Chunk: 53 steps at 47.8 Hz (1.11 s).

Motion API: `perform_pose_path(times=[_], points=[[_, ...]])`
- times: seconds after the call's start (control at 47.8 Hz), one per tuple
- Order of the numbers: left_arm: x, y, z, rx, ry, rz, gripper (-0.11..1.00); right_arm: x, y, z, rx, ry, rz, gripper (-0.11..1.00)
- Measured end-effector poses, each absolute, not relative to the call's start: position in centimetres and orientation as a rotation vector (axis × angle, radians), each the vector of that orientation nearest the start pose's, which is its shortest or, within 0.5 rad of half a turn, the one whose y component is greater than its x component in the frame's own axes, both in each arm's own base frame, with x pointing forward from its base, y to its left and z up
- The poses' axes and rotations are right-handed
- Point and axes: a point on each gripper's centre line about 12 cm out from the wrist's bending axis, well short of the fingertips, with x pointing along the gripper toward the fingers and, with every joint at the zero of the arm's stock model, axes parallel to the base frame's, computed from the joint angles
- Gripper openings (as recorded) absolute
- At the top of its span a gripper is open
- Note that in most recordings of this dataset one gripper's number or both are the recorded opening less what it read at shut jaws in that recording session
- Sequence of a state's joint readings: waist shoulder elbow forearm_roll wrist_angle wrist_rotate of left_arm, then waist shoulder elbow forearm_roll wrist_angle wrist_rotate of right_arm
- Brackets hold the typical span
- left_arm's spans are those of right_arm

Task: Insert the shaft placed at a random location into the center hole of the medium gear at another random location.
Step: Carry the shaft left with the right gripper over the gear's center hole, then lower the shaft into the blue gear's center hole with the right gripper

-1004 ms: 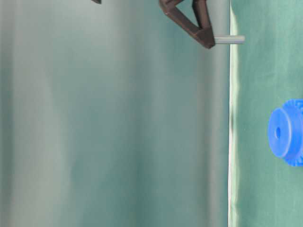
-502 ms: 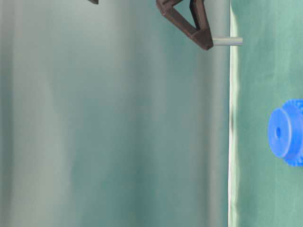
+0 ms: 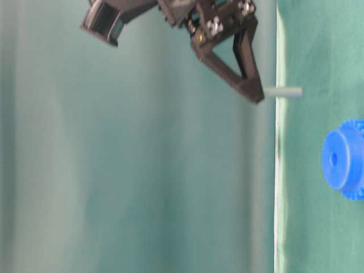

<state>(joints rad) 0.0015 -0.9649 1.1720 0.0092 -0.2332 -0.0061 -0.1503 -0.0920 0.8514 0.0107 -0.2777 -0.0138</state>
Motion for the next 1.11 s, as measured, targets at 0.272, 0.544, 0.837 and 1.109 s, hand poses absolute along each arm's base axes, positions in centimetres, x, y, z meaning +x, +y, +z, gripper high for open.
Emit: perform_pose_path(times=[0.272, 0.544, 0.837, 1.109], points=[[19.9, 0.0, 28.9, 0.006, -0.026, -0.001, 0.00, 37.8, -4.5, 17.2, 0.030, 0.464, -0.120, 0.13], [19.9, 0.0, 28.9, 0.007, -0.026, -0.001, 0.00, 39.7, -3.8, 17.4, 0.025, 0.452, -0.098, 0.13], [20.0, 0.0, 28.7, 0.006, -0.020, -0.001, 0.00, 40.7, -3.4, 17.1, 0.026, 0.452, -0.089, 0.13], [20.0, 0.0, 28.8, 0.006, -0.018, 0.000, 0.00, 40.7, -3.4, 17.1, 0.035, 0.452, -0.093, 0.13]])
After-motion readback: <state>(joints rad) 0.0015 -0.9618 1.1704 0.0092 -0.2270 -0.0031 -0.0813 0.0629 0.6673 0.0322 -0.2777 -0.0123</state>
